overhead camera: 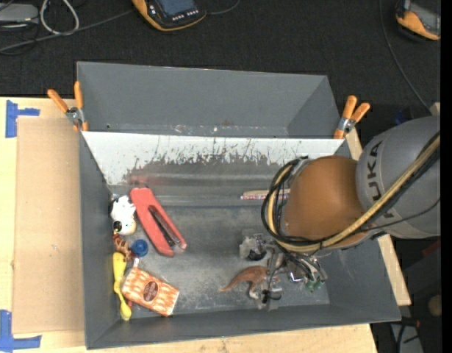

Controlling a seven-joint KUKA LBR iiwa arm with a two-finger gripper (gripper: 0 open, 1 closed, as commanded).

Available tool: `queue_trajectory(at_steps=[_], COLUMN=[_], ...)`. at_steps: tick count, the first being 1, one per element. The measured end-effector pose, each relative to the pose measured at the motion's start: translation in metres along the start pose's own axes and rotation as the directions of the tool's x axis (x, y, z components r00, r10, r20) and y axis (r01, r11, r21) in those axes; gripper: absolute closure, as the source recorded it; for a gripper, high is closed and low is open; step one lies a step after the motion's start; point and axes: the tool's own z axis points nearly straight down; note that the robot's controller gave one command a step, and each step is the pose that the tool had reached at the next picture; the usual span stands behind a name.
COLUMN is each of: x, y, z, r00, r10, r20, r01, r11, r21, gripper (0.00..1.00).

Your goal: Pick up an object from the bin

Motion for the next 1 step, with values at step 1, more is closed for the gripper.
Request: queue_trajectory(at_steps=[1], x=[-0.0121], y=[-0.04], z=[0.0272], r00=[0.997], r10=[0.074], r20=[-0.004], r01=[-0.074], r11=[0.997], r21=[0.0], gripper=[0.0])
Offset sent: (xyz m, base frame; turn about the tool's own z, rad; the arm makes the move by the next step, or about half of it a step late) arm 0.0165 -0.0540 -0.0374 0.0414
